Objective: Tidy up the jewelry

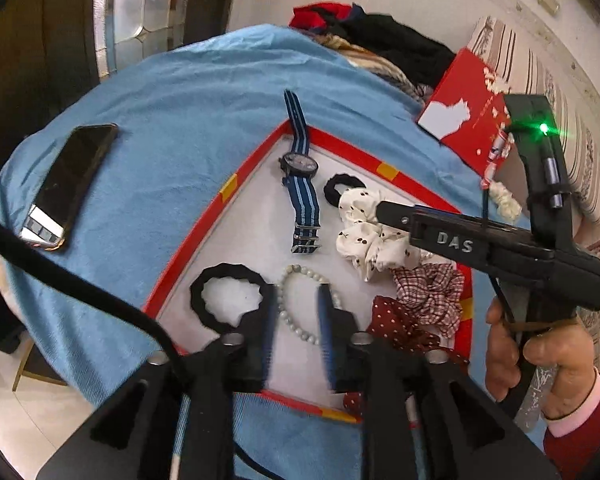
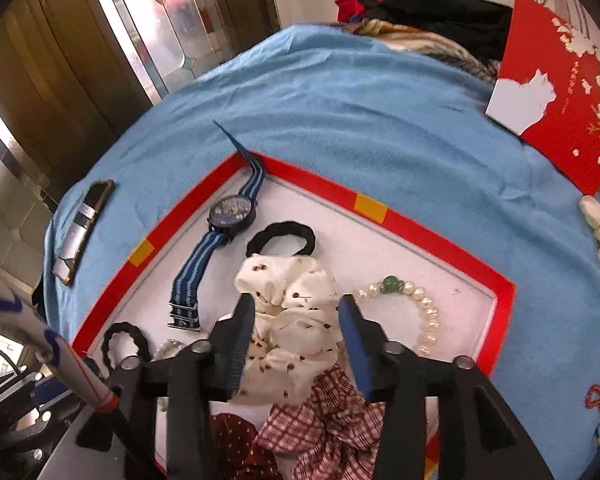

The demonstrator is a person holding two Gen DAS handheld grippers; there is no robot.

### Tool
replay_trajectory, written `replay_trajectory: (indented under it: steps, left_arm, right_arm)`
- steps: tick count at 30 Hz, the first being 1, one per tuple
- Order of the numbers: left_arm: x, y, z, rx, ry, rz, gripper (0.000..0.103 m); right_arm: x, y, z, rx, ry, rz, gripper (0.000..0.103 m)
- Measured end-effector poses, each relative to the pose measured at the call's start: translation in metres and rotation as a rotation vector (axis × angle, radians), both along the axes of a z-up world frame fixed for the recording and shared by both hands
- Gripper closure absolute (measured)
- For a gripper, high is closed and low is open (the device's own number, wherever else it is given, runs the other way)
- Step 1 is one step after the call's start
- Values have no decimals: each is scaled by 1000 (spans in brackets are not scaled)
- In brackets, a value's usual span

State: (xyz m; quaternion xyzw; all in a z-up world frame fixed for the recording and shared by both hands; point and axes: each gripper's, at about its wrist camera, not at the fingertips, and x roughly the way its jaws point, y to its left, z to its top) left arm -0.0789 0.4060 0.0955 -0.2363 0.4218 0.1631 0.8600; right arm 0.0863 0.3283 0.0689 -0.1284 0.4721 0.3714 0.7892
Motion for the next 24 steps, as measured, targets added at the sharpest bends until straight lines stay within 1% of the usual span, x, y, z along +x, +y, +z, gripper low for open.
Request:
replay_trajectory:
  steps: [1,3,6,7,8,9,10,14,18,20,22,23,24]
  left_arm:
    - [-5,-1,3,4,-8,11,75]
    - [-14,-1,6,10,-15,32,75]
    - [-28,-2,8,24,-17,70,74]
    - [-32,-2,9,25,-17,80,73]
    - [-36,-2,9,27,-16,93,72]
    - [-40,-3,9,27,-15,107,72]
    - [-44,-3,9,26,-13,120,72]
    - [-60,-7,8,14,-8,158,71]
    - [-67,-17,13,43,0,173,70]
    - [-71,-24,17,66,1,172,68]
    - [-74,-32,21,87,-1,169,65]
    - [-76,-35,23,93,-1,169,64]
    - [-77,-40,24,101,-2,170,63]
  right_arm:
    - [-2,-5,6,9,-5,4,54]
    - [-9,-13,13,17,-14,12,54]
    - [-29,-29,19,1,-44,31,54]
    - [-39,-36,18,-2,-42,45,57]
    - [-48,-40,16,1,-32,59,72]
    - [-54,-43,14,1,-21,70,82]
    - [-62,-45,11,0,-6,85,84]
    - [-89,-46,-6,-21,22,127,84]
    - [-99,-44,-23,-72,37,137,84]
    - [-101,-48,-22,-71,46,136,84]
    - [-103,-54,-13,-59,31,133,84]
    - [-105,-60,-6,-47,19,129,82]
    - [-107,-68,1,-33,6,123,78]
